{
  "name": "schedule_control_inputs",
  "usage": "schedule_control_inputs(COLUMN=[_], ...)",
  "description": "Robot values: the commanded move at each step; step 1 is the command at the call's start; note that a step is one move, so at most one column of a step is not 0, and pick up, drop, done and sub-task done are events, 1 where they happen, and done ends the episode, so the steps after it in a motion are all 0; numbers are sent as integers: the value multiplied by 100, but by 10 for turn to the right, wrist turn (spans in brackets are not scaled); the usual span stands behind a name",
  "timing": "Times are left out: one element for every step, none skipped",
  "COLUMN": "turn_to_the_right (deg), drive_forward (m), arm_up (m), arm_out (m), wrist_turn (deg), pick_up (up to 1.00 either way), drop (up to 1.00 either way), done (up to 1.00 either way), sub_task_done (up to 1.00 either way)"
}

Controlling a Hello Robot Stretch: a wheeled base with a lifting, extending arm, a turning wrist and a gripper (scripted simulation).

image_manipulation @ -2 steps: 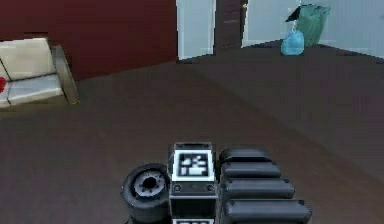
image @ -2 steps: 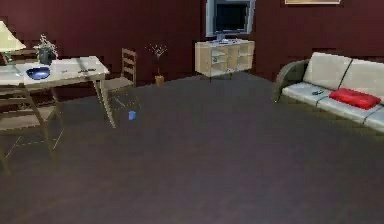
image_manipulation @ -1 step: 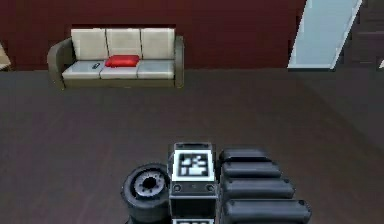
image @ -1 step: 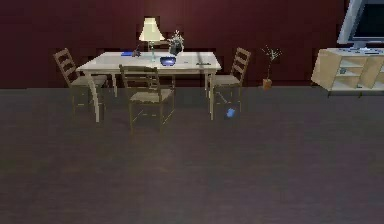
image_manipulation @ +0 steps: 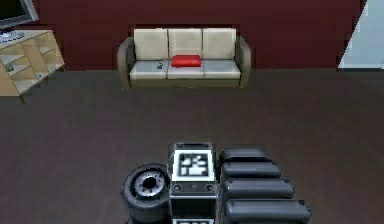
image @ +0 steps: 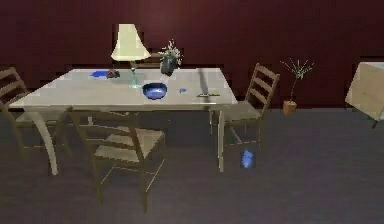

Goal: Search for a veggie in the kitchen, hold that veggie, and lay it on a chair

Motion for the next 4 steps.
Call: schedule_control_inputs(turn_to_the_right=[0,-60,0,-450], drive_forward=[100,0,10,0], arm_up=[0,0,0,0], arm_out=[0,0,0,0], wrist_turn=[0,0,0,0], pick_up=[0,0,0,0], drop=[0,0,0,0], done=[0,0,0,0], sub_task_done=[0,0,0,0])
